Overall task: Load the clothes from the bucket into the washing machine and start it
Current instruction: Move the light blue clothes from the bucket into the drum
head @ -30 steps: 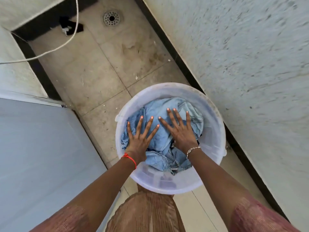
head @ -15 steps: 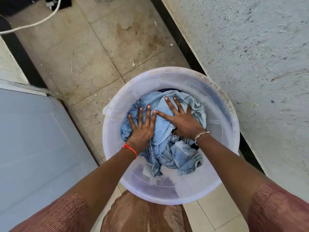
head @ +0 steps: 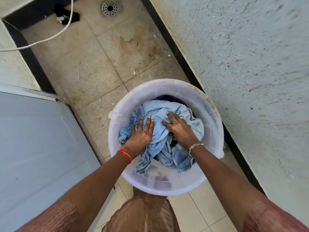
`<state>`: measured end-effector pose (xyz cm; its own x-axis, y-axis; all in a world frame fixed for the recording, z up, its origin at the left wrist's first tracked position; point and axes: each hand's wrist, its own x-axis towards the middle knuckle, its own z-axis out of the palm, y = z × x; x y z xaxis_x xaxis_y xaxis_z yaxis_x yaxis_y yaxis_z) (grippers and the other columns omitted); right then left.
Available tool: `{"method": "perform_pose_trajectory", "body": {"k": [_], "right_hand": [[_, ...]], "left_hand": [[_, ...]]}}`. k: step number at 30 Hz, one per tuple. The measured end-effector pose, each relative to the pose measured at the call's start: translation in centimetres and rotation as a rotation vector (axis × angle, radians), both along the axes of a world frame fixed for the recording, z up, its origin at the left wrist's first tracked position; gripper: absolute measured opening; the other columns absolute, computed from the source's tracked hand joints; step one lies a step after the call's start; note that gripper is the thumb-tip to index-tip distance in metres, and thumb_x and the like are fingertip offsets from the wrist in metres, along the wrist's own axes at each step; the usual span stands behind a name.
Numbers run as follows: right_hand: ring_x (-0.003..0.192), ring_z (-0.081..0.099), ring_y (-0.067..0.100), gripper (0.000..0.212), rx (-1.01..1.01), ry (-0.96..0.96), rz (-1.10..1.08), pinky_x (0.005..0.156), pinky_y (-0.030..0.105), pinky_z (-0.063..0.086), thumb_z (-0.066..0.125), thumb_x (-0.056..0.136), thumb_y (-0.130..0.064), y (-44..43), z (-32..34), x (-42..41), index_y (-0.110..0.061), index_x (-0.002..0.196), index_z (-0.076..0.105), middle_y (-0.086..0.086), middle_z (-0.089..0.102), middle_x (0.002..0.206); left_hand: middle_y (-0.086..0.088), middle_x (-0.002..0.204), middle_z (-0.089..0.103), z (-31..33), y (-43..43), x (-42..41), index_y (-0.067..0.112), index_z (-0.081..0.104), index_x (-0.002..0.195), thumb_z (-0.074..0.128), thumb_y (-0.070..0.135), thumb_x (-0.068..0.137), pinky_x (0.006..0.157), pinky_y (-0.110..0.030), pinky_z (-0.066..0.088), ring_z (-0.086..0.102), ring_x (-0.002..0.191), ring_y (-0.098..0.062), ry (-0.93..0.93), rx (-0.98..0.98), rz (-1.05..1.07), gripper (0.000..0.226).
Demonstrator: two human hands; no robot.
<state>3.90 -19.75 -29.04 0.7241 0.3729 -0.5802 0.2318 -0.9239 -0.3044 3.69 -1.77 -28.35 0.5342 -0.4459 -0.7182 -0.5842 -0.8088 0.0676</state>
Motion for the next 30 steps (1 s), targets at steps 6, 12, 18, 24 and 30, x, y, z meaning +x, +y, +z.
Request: {"method": "perform_pose_trajectory", "body": {"k": [6,12,18,24,30], "right_hand": [[0.144,0.011,0.029,0.063,0.027,0.028,-0.072,0.114,0.042,0.022,0.033,0.093,0.004,-1.2,6.2,-2.5,-0.024,0.148,0.017,0.014,0.001,0.158],[0.143,0.012,0.029,0.066,0.019,0.017,-0.115,0.115,0.043,0.022,0.038,0.094,0.002,-1.8,14.4,-2.9,-0.027,0.148,0.016,0.012,0.002,0.158],[0.143,0.013,0.029,0.073,0.011,-0.115,-0.120,0.114,0.041,0.024,0.039,0.091,0.005,-2.4,25.7,-2.3,-0.021,0.149,0.002,0.013,0.004,0.157],[0.141,0.020,0.037,0.067,-0.003,-0.308,-0.101,0.108,0.045,0.030,0.043,0.089,0.005,-1.1,37.8,-2.9,-0.015,0.147,0.018,0.020,0.011,0.155],[0.111,0.059,0.040,0.078,-0.030,-0.618,-0.022,0.082,0.044,0.054,0.086,0.049,0.000,1.3,47.7,-5.7,-0.011,0.123,0.060,0.021,0.057,0.129]], "left_hand": [[-0.021,0.153,-0.021,5.6,0.0,-0.4,0.000,-0.024,0.140,0.028,-0.018,0.089,0.110,-0.062,0.011,-0.014,0.140,-0.046,0.015,-0.060,-0.059,0.075],[-0.018,0.154,-0.021,13.1,0.1,0.1,0.004,-0.024,0.141,0.031,-0.019,0.088,0.111,-0.061,0.010,-0.014,0.141,-0.043,-0.013,-0.124,-0.097,0.079],[-0.013,0.155,-0.021,24.4,-0.1,1.4,0.008,-0.021,0.144,0.029,-0.019,0.089,0.113,-0.060,0.006,-0.014,0.142,-0.039,-0.096,-0.195,-0.096,0.079],[-0.007,0.157,-0.016,36.5,1.6,1.6,0.016,-0.018,0.146,0.030,-0.021,0.082,0.116,-0.052,0.002,-0.012,0.144,-0.031,-0.281,-0.281,-0.085,0.087],[-0.003,0.158,-0.008,45.2,4.2,-1.4,0.021,-0.008,0.148,0.032,-0.020,0.077,0.117,-0.048,0.003,-0.005,0.145,-0.029,-0.444,-0.374,0.037,0.091]]}}
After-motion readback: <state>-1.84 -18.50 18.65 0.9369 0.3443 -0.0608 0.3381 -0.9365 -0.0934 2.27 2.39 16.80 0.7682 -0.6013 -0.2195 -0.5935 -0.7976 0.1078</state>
